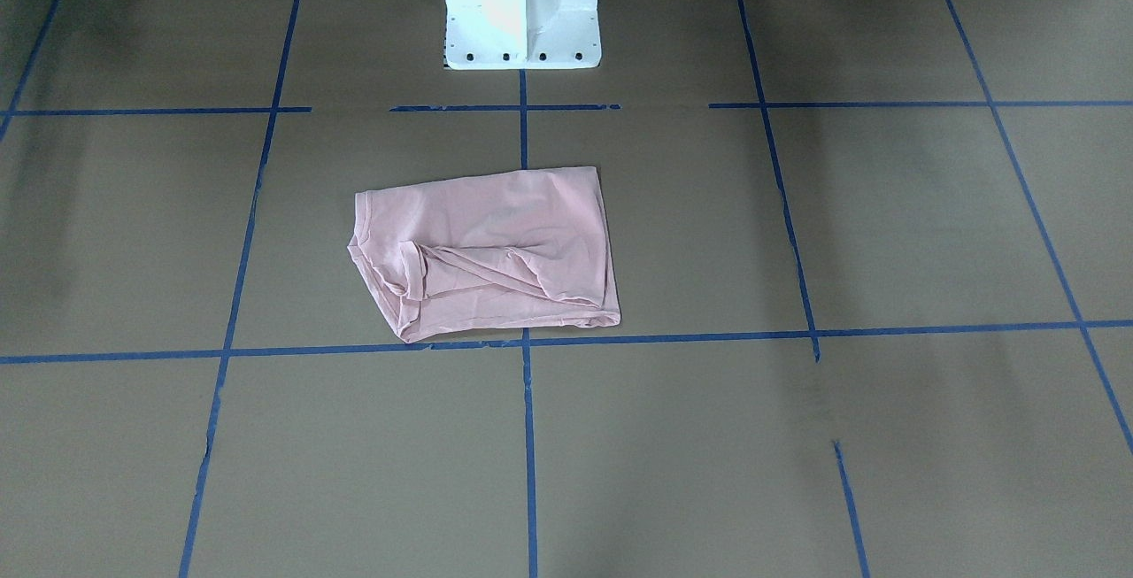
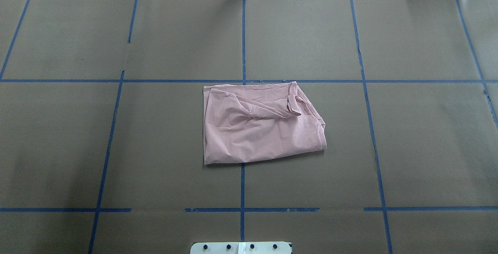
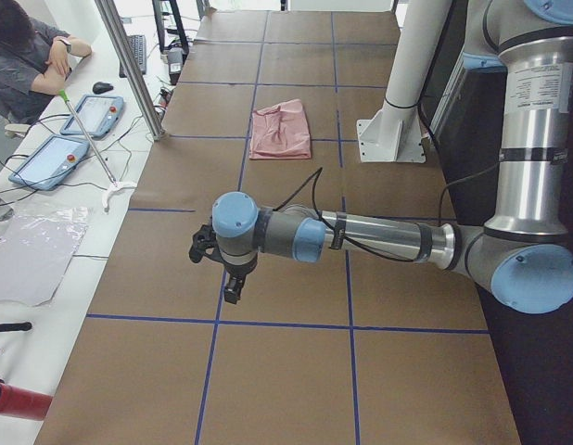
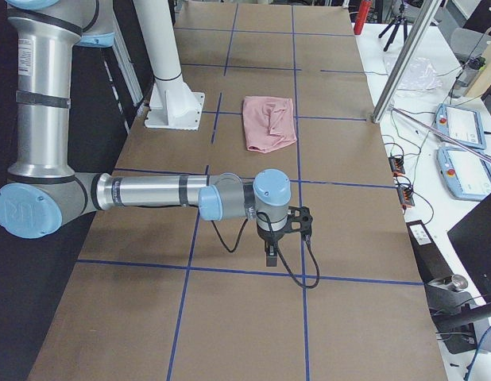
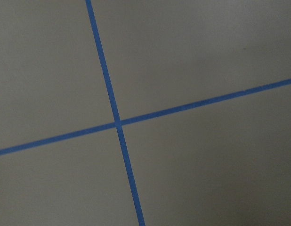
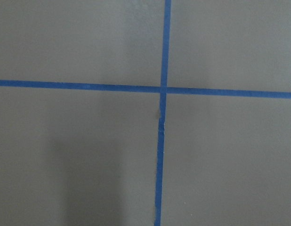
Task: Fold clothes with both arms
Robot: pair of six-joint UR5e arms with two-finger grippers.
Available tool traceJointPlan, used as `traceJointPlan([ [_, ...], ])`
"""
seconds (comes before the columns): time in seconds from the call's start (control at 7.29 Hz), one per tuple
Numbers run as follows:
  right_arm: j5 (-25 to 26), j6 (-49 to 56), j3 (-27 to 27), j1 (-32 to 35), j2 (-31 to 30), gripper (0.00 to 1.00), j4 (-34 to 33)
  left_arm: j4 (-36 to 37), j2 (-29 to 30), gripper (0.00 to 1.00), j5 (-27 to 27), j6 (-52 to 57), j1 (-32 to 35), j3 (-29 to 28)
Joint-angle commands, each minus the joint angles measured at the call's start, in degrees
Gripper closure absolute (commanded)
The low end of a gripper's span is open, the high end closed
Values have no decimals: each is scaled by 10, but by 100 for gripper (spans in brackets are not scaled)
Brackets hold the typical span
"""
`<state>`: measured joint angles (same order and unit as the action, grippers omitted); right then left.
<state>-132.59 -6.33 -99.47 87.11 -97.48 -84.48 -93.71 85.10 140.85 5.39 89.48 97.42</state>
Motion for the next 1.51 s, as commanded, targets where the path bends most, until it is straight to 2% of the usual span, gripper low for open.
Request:
traceJointPlan([
  [0.0,3,-3,-1,3,-26,0,18,0,-21,0,-1,-4,9,-3],
  [0.27,4,-7,9,3,-33,0,40,-2,-20,0,-6,-3,6,-11],
  [0.69,-1,-8,12,3,-34,0,40,-2,-20,0,-16,-4,6,-9],
  [0.96,-12,-1,44,3,-34,0,40,-2,-19,0,-16,-4,6,-8],
  [1.37,-12,-4,46,2,-33,0,40,-2,-20,0,-16,-5,5,-8],
])
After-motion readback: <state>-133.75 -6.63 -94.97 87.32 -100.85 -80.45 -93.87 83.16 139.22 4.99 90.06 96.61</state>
